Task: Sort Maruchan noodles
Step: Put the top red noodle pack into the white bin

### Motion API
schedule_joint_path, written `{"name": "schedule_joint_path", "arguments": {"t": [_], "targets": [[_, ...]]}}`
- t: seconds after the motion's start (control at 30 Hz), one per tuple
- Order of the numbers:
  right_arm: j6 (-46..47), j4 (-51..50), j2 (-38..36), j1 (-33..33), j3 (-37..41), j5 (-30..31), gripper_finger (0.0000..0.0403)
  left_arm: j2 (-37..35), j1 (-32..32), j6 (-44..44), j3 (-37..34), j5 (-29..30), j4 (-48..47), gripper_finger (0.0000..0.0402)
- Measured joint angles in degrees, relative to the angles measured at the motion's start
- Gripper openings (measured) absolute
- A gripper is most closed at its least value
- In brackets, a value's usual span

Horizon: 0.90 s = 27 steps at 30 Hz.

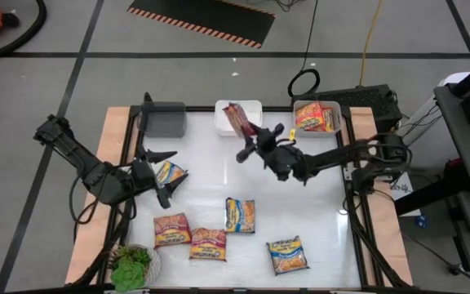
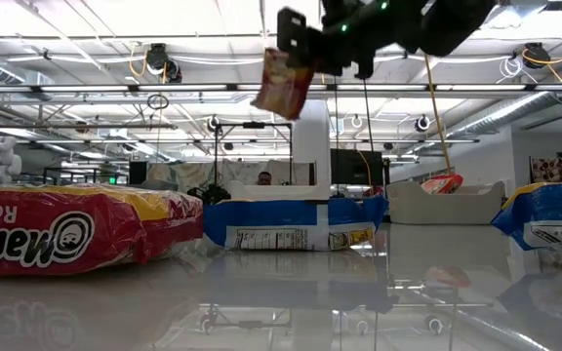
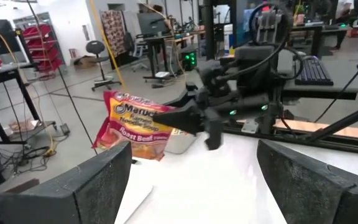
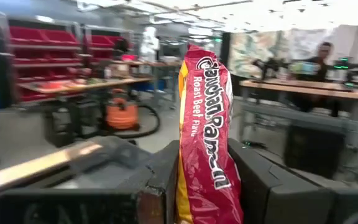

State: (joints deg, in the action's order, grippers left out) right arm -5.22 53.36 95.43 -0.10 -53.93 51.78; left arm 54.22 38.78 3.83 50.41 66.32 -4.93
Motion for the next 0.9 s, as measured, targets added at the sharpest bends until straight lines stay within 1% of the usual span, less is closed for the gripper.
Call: {"name": "schedule_joint_path", "arguments": {"t": [0.27,0.4,0.57,0.9], "targets": [[3.0,2.1,4.9,-5.3,0.0,5.5,0.0100,0.0,-0.1,1.2,0.0,0.0,0.0,0.0351],[6.2,2.1,6.2,-7.1,0.0,5.4,0.0100,0.1,-0.1,1.5,0.0,0.0,0.0,0.0351],[6.5,2.0,7.9,-8.9,0.0,7.0,0.0100,0.1,-0.1,1.6,0.0,0.0,0.0,0.0351],[8.9,-0.3,8.7,-13.7,0.0,6.5,0.0100,0.1,-0.5,0.6,0.0,0.0,0.4,0.0351]]}}
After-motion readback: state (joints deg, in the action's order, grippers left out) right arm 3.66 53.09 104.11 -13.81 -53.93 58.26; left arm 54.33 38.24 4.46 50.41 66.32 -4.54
